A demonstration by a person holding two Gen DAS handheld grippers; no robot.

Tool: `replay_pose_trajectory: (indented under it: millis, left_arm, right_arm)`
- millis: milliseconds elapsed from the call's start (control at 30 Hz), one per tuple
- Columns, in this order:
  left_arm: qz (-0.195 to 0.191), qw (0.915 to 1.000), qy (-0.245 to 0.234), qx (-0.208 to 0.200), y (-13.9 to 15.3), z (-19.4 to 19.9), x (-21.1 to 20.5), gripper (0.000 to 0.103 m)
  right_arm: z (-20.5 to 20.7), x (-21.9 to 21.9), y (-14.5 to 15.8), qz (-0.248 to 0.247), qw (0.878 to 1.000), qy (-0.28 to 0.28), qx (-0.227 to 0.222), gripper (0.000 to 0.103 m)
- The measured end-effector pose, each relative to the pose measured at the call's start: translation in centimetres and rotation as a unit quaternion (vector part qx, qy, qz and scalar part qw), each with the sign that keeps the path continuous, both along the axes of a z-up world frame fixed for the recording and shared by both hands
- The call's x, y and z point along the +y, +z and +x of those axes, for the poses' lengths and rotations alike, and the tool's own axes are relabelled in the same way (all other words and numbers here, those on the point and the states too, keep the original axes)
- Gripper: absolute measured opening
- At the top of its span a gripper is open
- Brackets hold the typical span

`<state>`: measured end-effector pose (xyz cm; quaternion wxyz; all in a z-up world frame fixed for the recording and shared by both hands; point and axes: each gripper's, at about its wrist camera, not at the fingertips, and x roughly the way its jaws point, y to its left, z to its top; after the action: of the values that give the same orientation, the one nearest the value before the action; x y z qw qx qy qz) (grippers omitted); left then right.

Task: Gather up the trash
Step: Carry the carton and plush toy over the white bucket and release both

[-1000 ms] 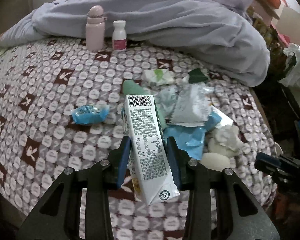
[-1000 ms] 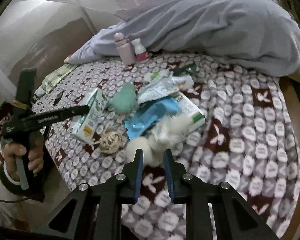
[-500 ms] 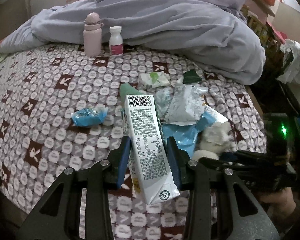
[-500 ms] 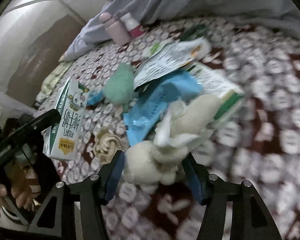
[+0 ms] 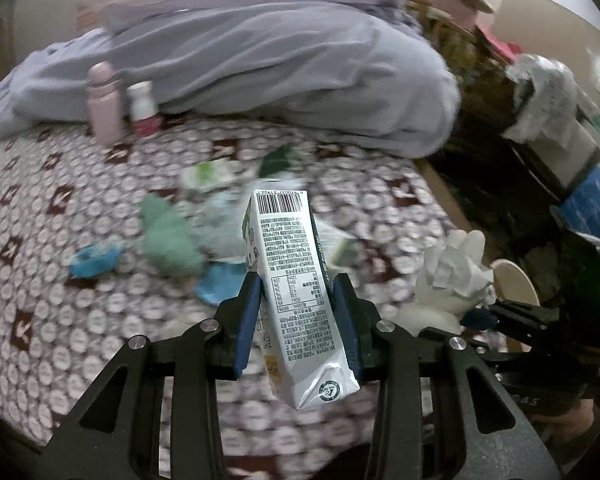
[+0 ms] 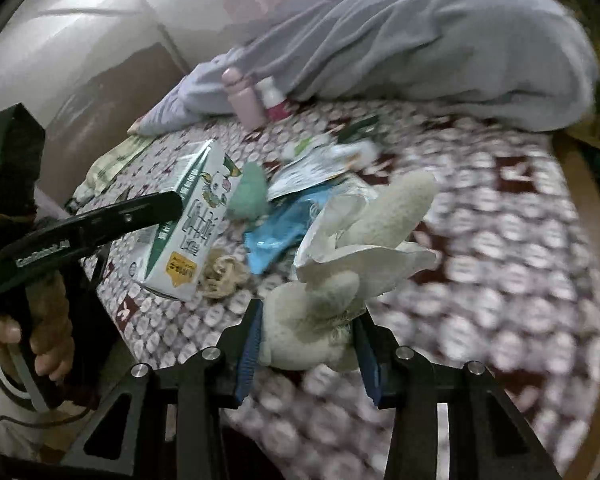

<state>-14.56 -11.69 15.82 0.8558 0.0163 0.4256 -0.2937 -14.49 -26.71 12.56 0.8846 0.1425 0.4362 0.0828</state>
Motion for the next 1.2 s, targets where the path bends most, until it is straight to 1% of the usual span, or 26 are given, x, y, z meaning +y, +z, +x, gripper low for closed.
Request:
replay_pose_trajectory:
  millis: [200, 267, 467, 700, 967, 1200]
  left_arm:
    - [0.006, 0.9984, -0.055, -0.011, 0.7, -2.5, -5.9, 0.035]
    - [0.008, 0.9973, -0.071, -0.015, 1.0, -3.3, -7.9, 0.035]
    - [0.016, 0.9937, -0.108, -0.027, 1.9, -5.2, -12.5, 0.035]
    - [0.027, 0.9884, -0.146, -0.033, 1.9, -7.1, -16.8, 0.035]
    - [0.035, 0.9814, -0.186, -0.034, 1.4, -9.4, -22.1, 0.035]
    - [0.042, 0.9737, -0.222, -0.031, 0.5, -11.3, -27.1, 0.035]
  right_arm:
    - [-4.5, -4.1, 1.2, -0.013, 0.999, -0.048, -0.009, 0.042]
    - [-5.4, -5.1, 1.4, -0.018, 0.998, -0.061, -0.008, 0.042]
    - [-8.9, -8.7, 1.9, -0.025, 0.994, -0.104, -0.012, 0.042]
    - [-12.6, -12.8, 2.1, -0.026, 0.988, -0.155, -0.014, 0.042]
    - [-16.4, -17.1, 1.4, -0.032, 0.979, -0.203, -0.002, 0.042]
    - [-19.2, -21.3, 0.2, -0.035, 0.966, -0.255, 0.017, 0.042]
